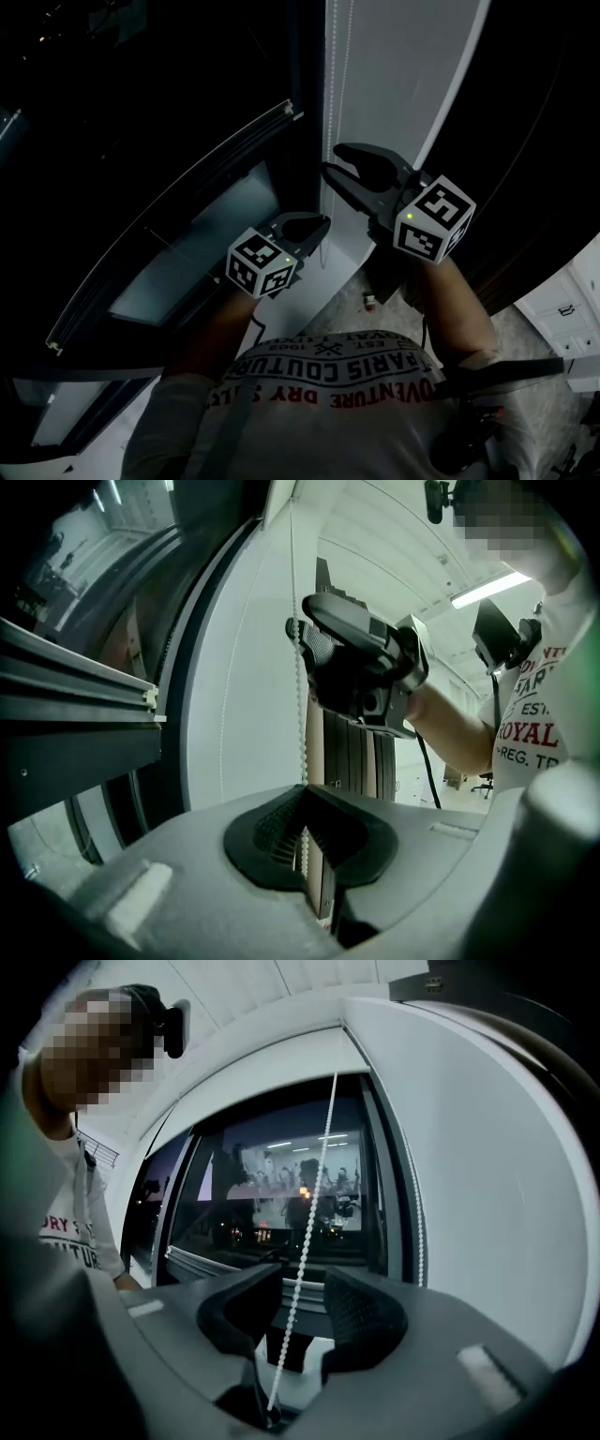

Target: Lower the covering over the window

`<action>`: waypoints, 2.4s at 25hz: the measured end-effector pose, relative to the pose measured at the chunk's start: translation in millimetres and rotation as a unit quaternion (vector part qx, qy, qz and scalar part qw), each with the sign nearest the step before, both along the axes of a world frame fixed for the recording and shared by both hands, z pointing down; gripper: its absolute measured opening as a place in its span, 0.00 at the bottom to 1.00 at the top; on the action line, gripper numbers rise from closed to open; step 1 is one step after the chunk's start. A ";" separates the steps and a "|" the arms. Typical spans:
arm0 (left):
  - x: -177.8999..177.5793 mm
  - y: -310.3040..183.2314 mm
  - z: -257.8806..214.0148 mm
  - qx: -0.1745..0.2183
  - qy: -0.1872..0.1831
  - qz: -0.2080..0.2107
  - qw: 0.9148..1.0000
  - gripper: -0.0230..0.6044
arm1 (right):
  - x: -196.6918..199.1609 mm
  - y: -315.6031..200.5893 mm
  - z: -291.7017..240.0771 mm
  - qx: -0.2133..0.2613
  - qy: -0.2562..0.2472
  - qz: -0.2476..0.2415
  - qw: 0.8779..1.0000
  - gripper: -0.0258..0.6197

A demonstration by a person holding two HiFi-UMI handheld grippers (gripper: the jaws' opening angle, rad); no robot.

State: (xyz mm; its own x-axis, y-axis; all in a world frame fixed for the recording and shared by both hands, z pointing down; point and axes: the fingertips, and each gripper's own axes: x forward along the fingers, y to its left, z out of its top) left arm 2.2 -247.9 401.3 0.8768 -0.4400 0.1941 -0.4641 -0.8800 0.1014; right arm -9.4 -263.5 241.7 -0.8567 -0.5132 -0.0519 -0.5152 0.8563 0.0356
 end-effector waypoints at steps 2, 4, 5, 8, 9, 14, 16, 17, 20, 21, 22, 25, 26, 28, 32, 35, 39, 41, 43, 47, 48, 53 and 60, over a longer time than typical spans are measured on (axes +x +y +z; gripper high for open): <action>1.2 1.8 0.6 0.000 -0.002 0.002 1.000 0.04 | -3.2 -1.1 -11.4 0.006 -0.006 0.000 1.000 0.22; 2.0 2.9 0.7 0.000 -0.003 0.002 1.000 0.04 | -6.0 -0.7 -18.2 0.006 -0.014 -0.002 1.000 0.18; 2.1 3.0 0.7 0.001 -0.004 0.002 1.000 0.04 | -7.5 -0.5 -19.3 0.006 -0.016 -0.003 1.000 0.16; 2.1 3.0 0.7 0.001 -0.004 0.000 1.000 0.04 | -10.4 -2.1 -17.4 0.002 -0.017 -0.001 1.000 0.13; 2.2 3.0 0.6 0.001 -0.004 0.000 1.000 0.04 | -10.1 -3.1 -16.6 0.000 -0.019 0.000 1.000 0.11; 0.9 1.0 0.9 0.004 -0.006 -0.004 1.000 0.04 | -5.4 -5.4 -15.3 -0.009 -0.039 0.006 0.999 0.06; 0.8 0.2 1.2 0.004 -0.005 -0.005 1.000 0.04 | -2.7 -5.3 -14.9 -0.008 -0.046 0.010 0.999 0.06; 1.4 0.3 1.4 0.003 -0.004 -0.004 1.000 0.04 | -1.4 -4.8 -14.6 -0.008 -0.049 0.010 0.999 0.06; 5.8 3.4 6.2 0.000 -0.012 0.003 1.000 0.04 | 0.5 -3.2 -9.9 -0.009 -0.048 0.009 0.999 0.05; 6.9 4.5 9.0 -0.001 -0.015 0.004 1.000 0.04 | 1.3 -2.9 -7.1 -0.010 -0.048 0.009 0.999 0.05; 7.3 4.9 11.9 -0.003 -0.014 0.003 1.000 0.04 | 2.8 -2.7 -4.2 -0.013 -0.051 0.010 0.999 0.05; 7.9 3.4 26.6 -0.015 -0.024 0.001 1.000 0.04 | 5.8 -4.4 9.8 -0.024 -0.048 0.011 0.999 0.05; 8.0 2.9 33.7 -0.020 -0.029 0.001 0.999 0.04 | 5.5 -5.3 16.9 -0.028 -0.042 0.012 0.999 0.05; 7.5 1.9 47.8 -0.030 -0.032 -0.002 0.999 0.04 | 4.8 -6.3 31.2 -0.039 -0.037 0.011 0.998 0.05; 4.9 0.3 70.5 -0.040 -0.042 -0.012 0.998 0.04 | 5.6 -7.6 54.7 -0.055 -0.037 0.012 0.998 0.05; 3.6 1.9 86.5 -0.047 -0.052 -0.021 0.997 0.05 | 6.4 -7.1 72.1 -0.057 -0.028 0.014 0.998 0.05; 2.6 6.4 113.5 -0.063 -0.062 -0.033 0.995 0.05 | 7.2 -2.9 99.4 -0.075 -0.014 0.012 0.997 0.05; 2.0 9.8 125.8 -0.075 -0.064 -0.041 0.994 0.05 | 7.9 -0.2 114.1 -0.086 -0.007 0.010 0.996 0.05; 1.3 13.3 137.3 -0.088 -0.062 -0.050 0.993 0.05 | 8.2 3.7 126.9 -0.092 0.000 0.008 0.996 0.05; 2.8 21.3 158.5 -0.103 -0.064 -0.059 0.991 0.05 | 7.5 11.3 148.5 -0.101 0.009 0.006 0.995 0.05; 3.5 24.3 164.0 -0.108 -0.067 -0.061 0.990 0.05 | 6.8 13.9 154.2 -0.103 0.015 0.005 0.995 0.05; 5.7 43.6 196.8 -0.154 -0.074 -0.061 0.983 0.05 | 4.9 29.4 188.2 -0.118 0.051 -0.001 0.992 0.05; -0.9 64.6 228.1 -0.177 -0.087 -0.055 0.979 0.05 | 7.9 39.0 230.1 -0.158 0.068 -0.008 0.985 0.05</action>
